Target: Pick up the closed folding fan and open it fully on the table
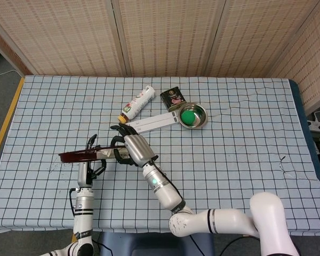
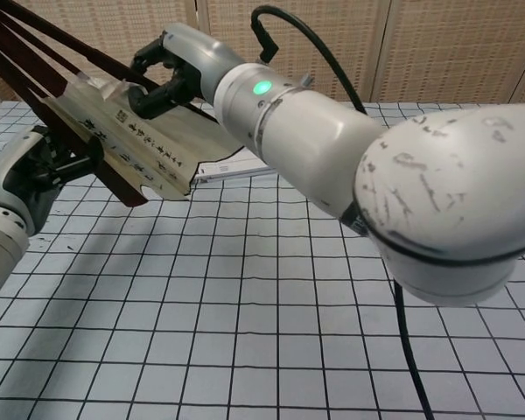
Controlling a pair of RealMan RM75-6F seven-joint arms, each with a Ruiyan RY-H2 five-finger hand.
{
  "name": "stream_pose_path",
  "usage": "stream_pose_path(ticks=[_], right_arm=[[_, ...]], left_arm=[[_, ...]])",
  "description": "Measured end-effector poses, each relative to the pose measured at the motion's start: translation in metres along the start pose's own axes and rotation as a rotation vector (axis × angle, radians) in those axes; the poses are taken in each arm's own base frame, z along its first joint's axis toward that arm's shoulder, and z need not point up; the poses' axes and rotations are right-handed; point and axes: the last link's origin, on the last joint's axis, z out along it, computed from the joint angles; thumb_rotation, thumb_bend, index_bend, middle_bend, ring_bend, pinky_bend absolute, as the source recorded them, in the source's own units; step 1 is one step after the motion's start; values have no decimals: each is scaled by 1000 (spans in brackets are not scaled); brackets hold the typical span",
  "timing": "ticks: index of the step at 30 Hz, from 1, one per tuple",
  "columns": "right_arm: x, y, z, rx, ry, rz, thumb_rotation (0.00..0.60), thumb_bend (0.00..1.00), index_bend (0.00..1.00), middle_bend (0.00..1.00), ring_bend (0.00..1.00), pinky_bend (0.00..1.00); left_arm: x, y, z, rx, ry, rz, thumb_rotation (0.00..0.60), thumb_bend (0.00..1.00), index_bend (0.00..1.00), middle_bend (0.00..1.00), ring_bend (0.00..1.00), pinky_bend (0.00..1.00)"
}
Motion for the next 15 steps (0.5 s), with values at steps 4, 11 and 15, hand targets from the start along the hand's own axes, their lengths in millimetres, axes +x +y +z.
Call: stream_pose_path(ticks=[4,11,15], right_arm=[[8,2,-5,6,-5,-17,600,708,681,108,0,71],[26,7,-16,28,3,-92,600,707,677,108,0,71],[38,13,-20,31,18,-145,600,708,674,108,0,71]], left_arm=[[3,-1,2,-9,1,20,600,596,618,67,0,148],[11,-2,6,-23,10,57,600,568,580,82,0,148],[18,-2,8,-40,18,81,600,564,559,83,0,148]])
